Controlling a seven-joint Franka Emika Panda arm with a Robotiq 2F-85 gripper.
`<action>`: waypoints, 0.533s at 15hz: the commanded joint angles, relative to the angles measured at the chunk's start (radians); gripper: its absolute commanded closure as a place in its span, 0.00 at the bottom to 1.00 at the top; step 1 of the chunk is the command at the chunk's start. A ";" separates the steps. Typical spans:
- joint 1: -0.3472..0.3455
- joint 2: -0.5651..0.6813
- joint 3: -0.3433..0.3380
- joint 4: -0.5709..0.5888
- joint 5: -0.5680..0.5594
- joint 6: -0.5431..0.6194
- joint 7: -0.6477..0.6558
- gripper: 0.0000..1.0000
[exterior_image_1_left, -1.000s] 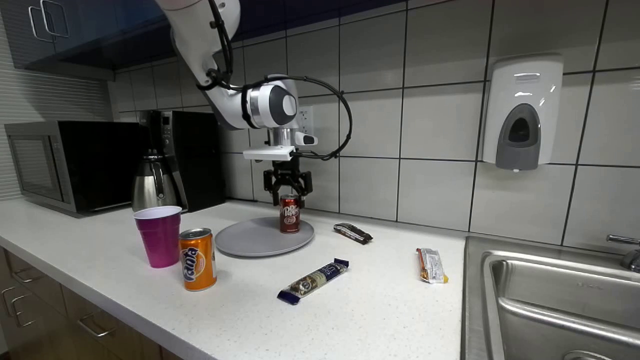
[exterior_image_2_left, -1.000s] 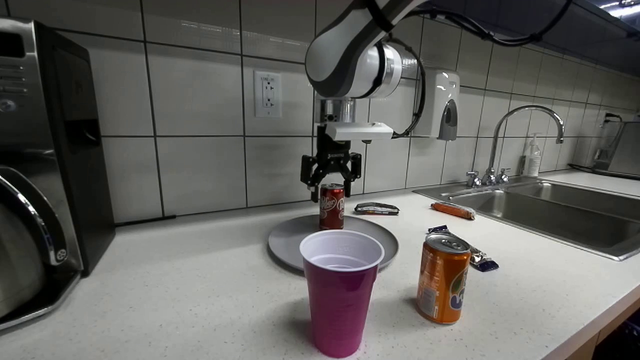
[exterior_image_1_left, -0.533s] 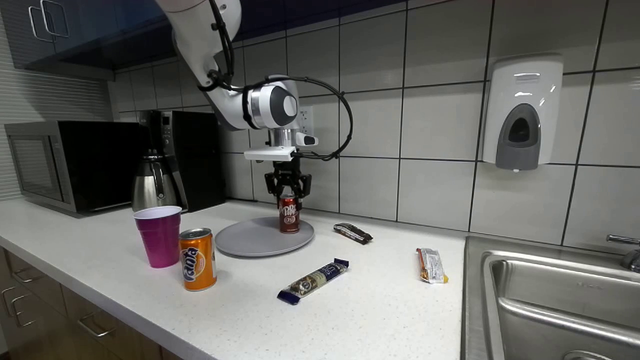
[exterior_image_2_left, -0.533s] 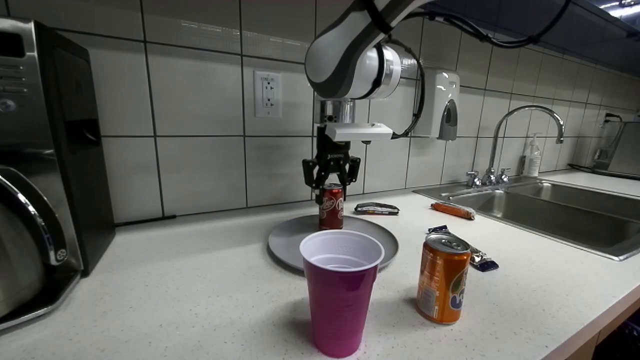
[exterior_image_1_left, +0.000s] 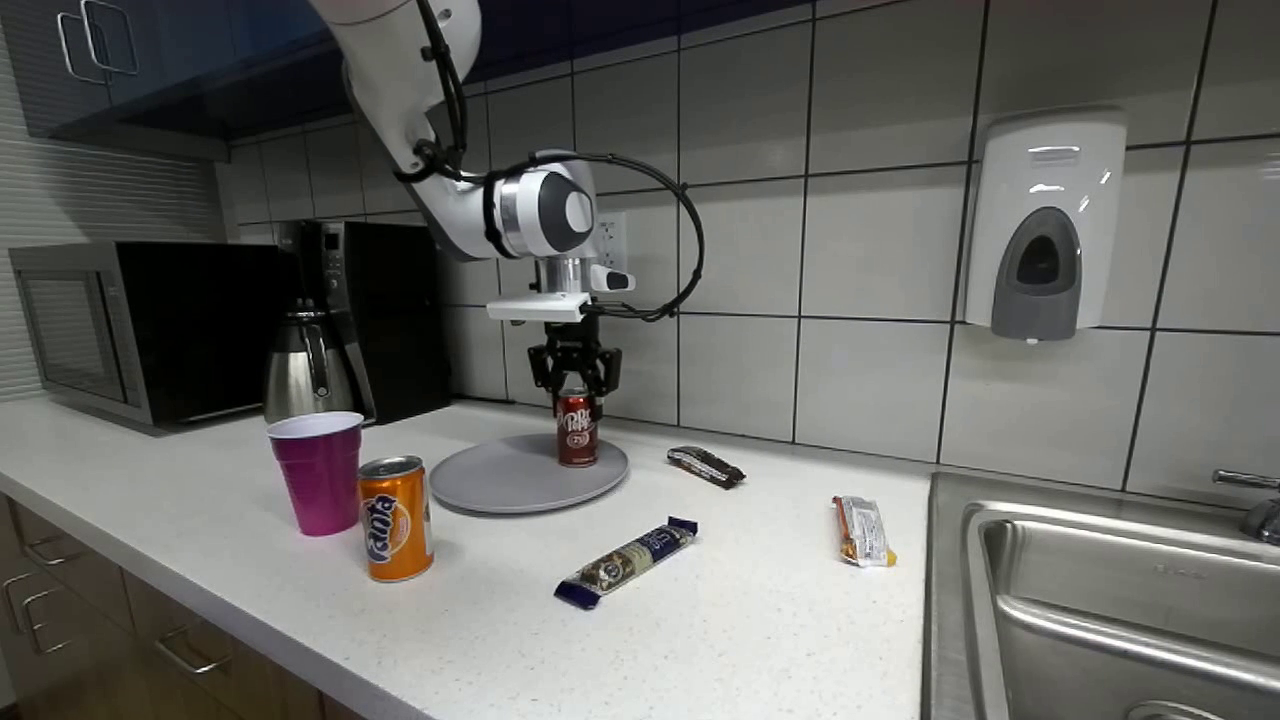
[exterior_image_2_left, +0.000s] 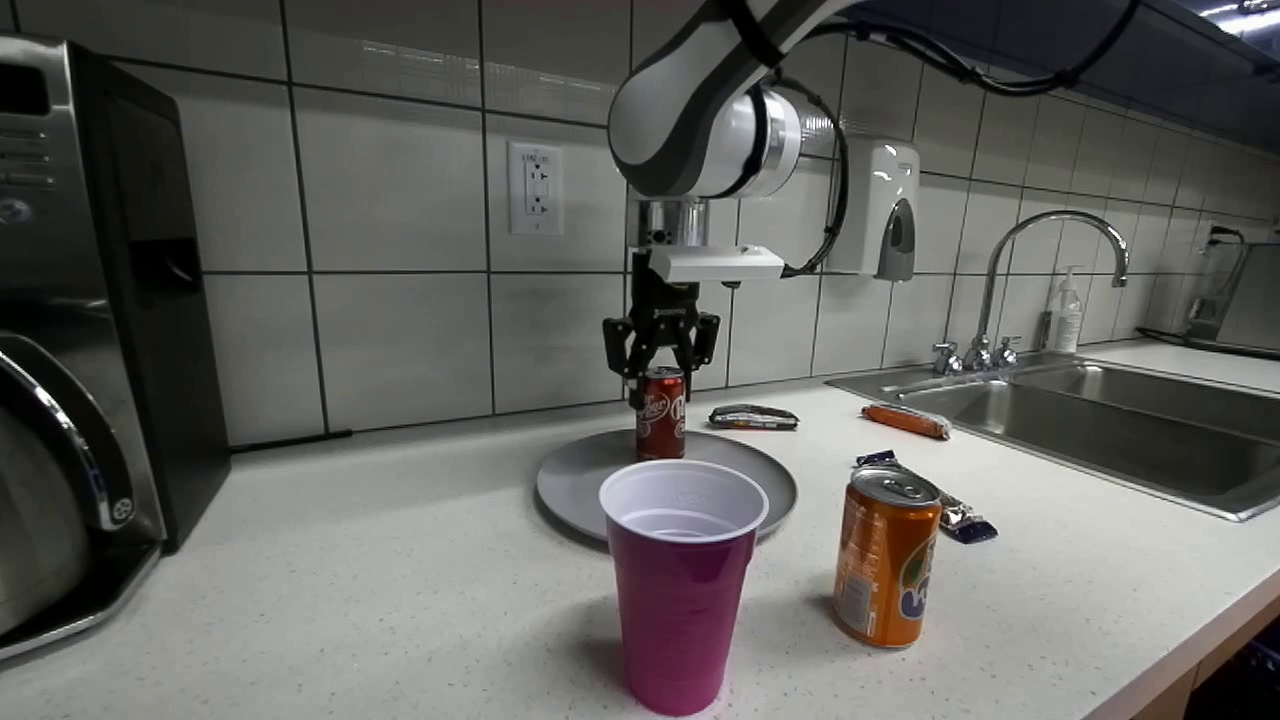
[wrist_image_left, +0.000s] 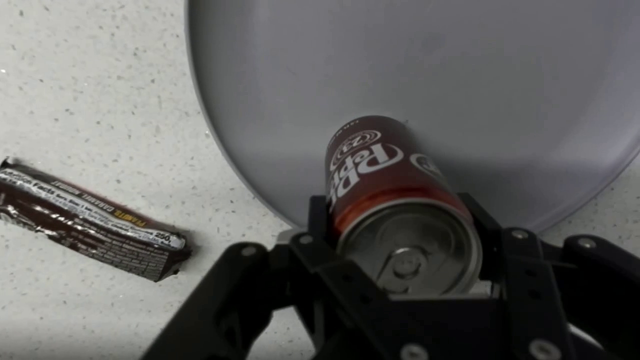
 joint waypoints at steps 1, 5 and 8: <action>0.019 -0.040 0.003 -0.013 -0.010 -0.034 0.007 0.62; 0.046 -0.063 0.007 -0.032 -0.015 -0.033 0.016 0.62; 0.069 -0.083 0.011 -0.046 -0.019 -0.032 0.020 0.62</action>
